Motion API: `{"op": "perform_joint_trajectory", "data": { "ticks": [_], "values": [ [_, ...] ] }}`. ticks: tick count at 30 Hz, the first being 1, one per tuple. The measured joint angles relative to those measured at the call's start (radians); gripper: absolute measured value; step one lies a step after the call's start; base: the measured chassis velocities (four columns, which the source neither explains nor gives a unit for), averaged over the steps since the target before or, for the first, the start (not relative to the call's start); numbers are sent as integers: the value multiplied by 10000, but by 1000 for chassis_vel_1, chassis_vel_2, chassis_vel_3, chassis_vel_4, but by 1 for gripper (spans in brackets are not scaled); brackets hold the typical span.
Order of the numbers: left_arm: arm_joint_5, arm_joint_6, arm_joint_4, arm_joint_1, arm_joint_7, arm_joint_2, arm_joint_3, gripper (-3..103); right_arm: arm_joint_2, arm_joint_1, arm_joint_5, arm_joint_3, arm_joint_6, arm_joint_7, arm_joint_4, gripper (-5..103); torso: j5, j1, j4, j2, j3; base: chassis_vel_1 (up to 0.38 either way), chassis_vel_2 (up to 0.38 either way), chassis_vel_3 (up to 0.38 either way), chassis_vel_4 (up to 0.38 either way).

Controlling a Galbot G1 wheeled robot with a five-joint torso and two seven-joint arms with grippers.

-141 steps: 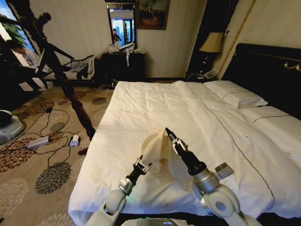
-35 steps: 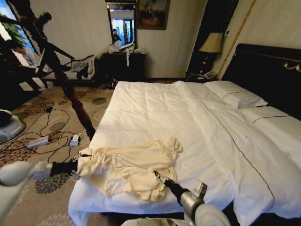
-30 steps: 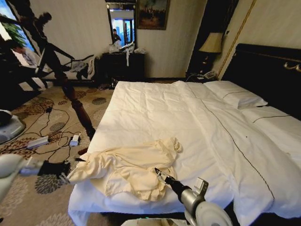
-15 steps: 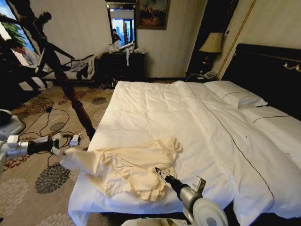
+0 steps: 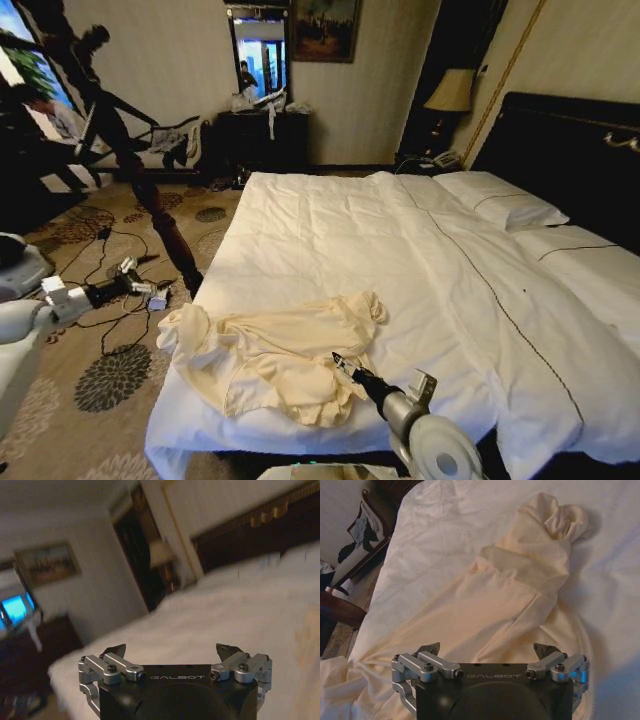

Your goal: Pick up the clothes from the bed and hang them on the clothes hanger.

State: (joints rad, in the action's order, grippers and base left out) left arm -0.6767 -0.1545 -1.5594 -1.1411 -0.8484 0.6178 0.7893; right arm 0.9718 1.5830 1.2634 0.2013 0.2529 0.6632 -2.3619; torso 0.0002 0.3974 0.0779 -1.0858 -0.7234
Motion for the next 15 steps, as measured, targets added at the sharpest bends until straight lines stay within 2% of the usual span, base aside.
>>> {"op": "perform_joint_trajectory", "data": {
  "ticks": [1,3,4,5,6,7,8,9,10,11,12,13,15],
  "values": [
    [-203,18,-1055,-561,401,73,49,100,6,-36,-8,34,-16,-1,20,100,-1,1,-3,0,0,0,0,0,0],
    [-202,12,-1239,-656,463,87,52,100,7,-44,-8,36,-18,-2,22,100,-2,0,-1,1,0,0,0,0,0],
    [407,-235,-2718,-1604,809,172,78,100,21,-98,-12,53,-29,-6,53,100,3,0,5,0,1,0,0,0,0],
    [1157,-441,-3387,-2203,824,237,83,100,31,-120,-18,53,-31,-7,69,100,7,-1,5,0,1,0,0,0,0],
    [1993,-687,-3804,-2696,801,310,84,100,43,-140,-25,49,-33,-9,80,100,5,-2,2,0,1,0,0,0,0],
    [1993,-687,-3804,-2696,801,310,84,100,43,-140,-25,49,-33,-9,80,100,5,-2,2,0,1,0,0,0,0],
    [3609,-1360,-4059,-3430,529,498,88,100,69,-153,-53,31,-33,-15,87,100,4,-3,-5,0,1,0,0,0,0],
    [4601,-1888,-3997,-3762,370,658,104,100,85,-167,-79,29,-36,-22,92,100,1,-3,-6,0,1,0,0,0,0],
    [4601,-1888,-3997,-3762,370,658,104,100,85,-167,-79,29,-36,-22,92,100,1,-3,-6,0,1,0,0,0,0],
    [5596,-2614,-3769,-4047,282,889,117,100,106,-190,-108,30,-54,-35,101,100,-2,-3,-3,0,2,0,0,0,0],
    [5860,-2866,-3671,-4125,272,972,117,100,112,-200,-116,30,-63,-39,106,100,-2,-3,-3,0,2,0,0,0,0],
    [6619,-3757,-3359,-4441,290,1299,118,100,126,-254,-125,42,-101,-48,129,100,-4,-2,-1,0,1,0,0,0,0],
    [7064,-4329,-3296,-4907,306,1584,137,100,130,-335,-126,55,-143,-52,172,100,-2,-2,-2,0,1,0,0,0,0]
  ]
}}
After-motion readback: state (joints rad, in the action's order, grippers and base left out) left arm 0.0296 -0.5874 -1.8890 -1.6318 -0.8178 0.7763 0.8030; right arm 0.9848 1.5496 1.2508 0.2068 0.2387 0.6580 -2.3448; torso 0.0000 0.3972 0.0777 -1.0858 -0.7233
